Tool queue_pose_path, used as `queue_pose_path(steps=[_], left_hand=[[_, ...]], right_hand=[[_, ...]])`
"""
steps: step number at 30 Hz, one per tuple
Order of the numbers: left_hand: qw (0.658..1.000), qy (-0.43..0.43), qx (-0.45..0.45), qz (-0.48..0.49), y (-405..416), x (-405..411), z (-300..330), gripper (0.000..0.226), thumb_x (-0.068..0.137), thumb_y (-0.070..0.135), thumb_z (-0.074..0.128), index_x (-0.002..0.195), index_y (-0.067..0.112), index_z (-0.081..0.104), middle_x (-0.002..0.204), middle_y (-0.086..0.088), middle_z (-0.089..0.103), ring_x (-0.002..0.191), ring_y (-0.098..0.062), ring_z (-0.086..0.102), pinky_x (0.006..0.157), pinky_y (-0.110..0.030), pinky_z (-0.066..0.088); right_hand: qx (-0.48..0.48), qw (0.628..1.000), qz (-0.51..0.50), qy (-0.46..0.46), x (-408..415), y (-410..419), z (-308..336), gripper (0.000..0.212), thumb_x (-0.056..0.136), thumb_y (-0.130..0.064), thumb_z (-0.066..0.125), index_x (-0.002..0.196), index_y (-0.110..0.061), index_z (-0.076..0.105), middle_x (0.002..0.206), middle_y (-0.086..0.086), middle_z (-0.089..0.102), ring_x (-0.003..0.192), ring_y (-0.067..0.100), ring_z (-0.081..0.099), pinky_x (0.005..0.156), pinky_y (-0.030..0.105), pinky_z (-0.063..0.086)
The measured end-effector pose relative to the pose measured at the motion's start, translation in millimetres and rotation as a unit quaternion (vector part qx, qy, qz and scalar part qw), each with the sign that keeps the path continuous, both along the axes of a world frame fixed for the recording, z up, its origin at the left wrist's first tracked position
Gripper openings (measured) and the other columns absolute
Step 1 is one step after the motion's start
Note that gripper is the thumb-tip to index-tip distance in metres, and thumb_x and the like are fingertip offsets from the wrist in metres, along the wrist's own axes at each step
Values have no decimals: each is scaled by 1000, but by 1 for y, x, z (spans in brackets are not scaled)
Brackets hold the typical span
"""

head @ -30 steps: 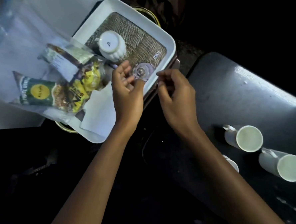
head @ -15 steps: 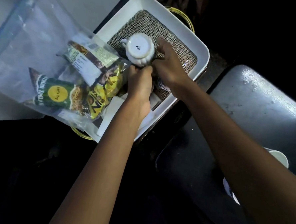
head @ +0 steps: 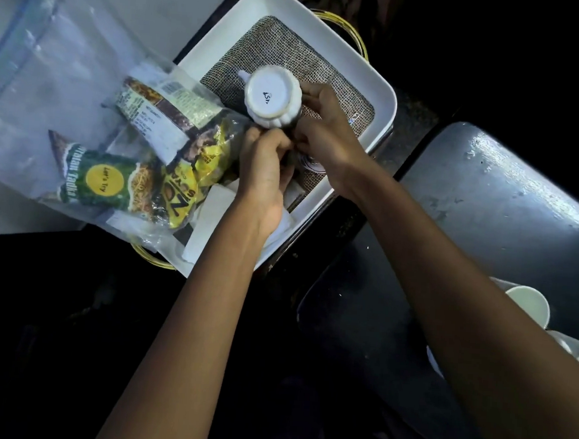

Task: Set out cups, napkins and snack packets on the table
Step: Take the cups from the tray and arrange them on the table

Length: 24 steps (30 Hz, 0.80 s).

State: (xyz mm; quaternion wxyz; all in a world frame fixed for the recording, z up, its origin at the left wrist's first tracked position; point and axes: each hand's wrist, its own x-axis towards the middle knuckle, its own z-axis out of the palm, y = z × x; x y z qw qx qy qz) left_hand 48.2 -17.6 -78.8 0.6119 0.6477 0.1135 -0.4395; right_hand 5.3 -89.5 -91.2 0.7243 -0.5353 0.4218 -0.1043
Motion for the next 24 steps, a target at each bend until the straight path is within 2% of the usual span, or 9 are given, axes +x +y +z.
queue_pose_path(steps=[3, 6, 7, 10, 13, 15, 19, 22, 24], left_hand=[[1000, -1, -13, 16, 5, -10, 4, 16, 85, 6, 40, 81, 21, 42, 73, 5, 49, 70, -5, 48, 67, -23, 37], [998, 0, -45, 32, 12, -22, 9, 14, 87, 10, 38, 80, 20, 43, 77, 7, 54, 86, -8, 53, 71, -25, 36], [998, -3, -59, 31, 15, -27, 10, 12, 88, 11, 38, 83, 20, 46, 79, 8, 57, 92, -9, 55, 72, -25, 37], [996, -17, -84, 13, 21, -46, 16, 14, 93, 21, 38, 93, 20, 52, 90, 9, 61, 98, -7, 58, 80, -26, 39], [996, -32, -88, -12, 21, -63, 24, 29, 97, 39, 35, 107, 24, 58, 103, 7, 64, 98, -7, 61, 80, -23, 45], [995, -41, -82, -25, 18, -74, 30, 40, 96, 48, 34, 116, 24, 58, 103, 7, 68, 97, -7, 66, 79, -24, 50], [992, -60, -10, -106, 17, -94, 38, 45, 88, 63, 39, 116, 34, 59, 114, 8, 68, 106, -9, 64, 84, -37, 48], [986, -61, 3, -157, 18, -100, 44, 26, 76, 59, 56, 91, 40, 66, 104, 12, 70, 104, -9, 64, 85, -43, 51], [982, -37, -17, -182, 18, -115, 46, 22, 71, 51, 61, 88, 37, 66, 104, 9, 70, 104, -10, 64, 86, -45, 52]], right_hand=[[28, 999, -32, -24, -10, 2, 10, 36, 86, 4, 38, 117, -13, 44, 119, 7, 54, 85, 15, 49, 71, 31, 40], [72, 994, -66, -52, -26, 6, 23, 13, 95, -11, 40, 103, -19, 46, 104, 6, 53, 89, 22, 49, 73, 38, 40], [88, 991, -79, -63, -31, 8, 25, 6, 98, -18, 40, 98, -21, 46, 102, 3, 53, 91, 23, 50, 74, 38, 44], [105, 982, -128, -87, -50, 15, 31, 12, 99, -31, 43, 93, -21, 44, 97, -6, 53, 92, 21, 55, 78, 36, 53], [91, 976, -172, -101, -71, 18, 34, 11, 97, -28, 49, 98, -19, 45, 100, -4, 53, 90, 15, 57, 69, 29, 54], [93, 971, -185, -117, -89, 18, 36, 9, 94, -23, 56, 95, -19, 48, 96, -5, 55, 88, 11, 56, 70, 30, 54], [113, 964, -189, -151, -134, 18, 38, 26, 83, -9, 68, 101, -18, 52, 103, -2, 60, 90, 11, 62, 76, 30, 54], [138, 957, -198, -163, -156, 21, 40, 45, 76, -2, 71, 113, -18, 50, 118, 8, 56, 98, 14, 63, 76, 28, 54], [147, 953, -206, -165, -180, 22, 45, 61, 72, 0, 72, 124, -15, 45, 125, 12, 53, 104, 17, 62, 77, 27, 55]])
